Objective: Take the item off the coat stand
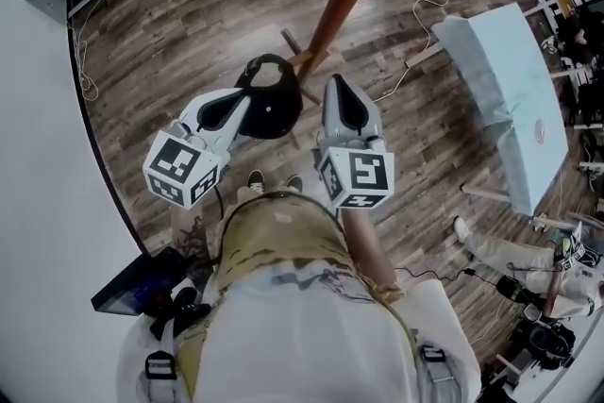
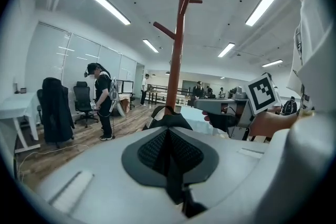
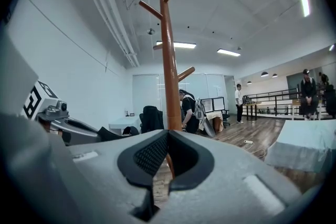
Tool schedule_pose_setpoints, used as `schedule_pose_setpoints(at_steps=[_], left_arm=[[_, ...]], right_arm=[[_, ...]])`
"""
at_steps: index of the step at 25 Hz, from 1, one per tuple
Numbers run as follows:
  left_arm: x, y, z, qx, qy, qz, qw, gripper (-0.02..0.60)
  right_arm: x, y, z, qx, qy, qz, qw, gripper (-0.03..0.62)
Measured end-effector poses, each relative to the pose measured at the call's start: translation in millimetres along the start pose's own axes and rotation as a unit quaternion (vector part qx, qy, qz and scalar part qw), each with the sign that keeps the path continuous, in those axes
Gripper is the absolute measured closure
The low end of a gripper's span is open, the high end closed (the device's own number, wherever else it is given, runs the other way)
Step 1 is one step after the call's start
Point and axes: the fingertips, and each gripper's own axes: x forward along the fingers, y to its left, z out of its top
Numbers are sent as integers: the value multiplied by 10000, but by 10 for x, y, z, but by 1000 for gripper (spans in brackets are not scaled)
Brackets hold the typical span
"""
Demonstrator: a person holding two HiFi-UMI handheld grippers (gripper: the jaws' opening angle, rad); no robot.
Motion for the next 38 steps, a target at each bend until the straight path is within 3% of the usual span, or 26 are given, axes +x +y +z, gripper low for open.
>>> schedule_pose_setpoints(at_steps=[8,12,16,20,31,34,38], left_arm=[[-246,265,-99,-127,0,493,9987,574],[-352,420,-106,-257,-40,924,9954,574],[-393,573,-24,-335,-351,1402,9889,574],[-409,651,137,-162,-757,1755,9814,574],[-497,507,712,249,-1811,2078,9609,574],[-504,481,785,274,-1927,2145,9572,574],[-443,442,812,283,-1890,2105,9587,574]], right_arm=[[106,93,-11,-15,-60,168,9998,594],[92,69,18,-14,-104,119,9999,594],[59,-7,102,71,-321,-111,9994,594],[21,-98,190,120,-564,-337,9978,594],[-160,-182,472,28,-841,-497,9952,595],[-195,-199,524,19,-899,-515,9946,595],[-200,-219,572,-50,-921,-485,9946,595]])
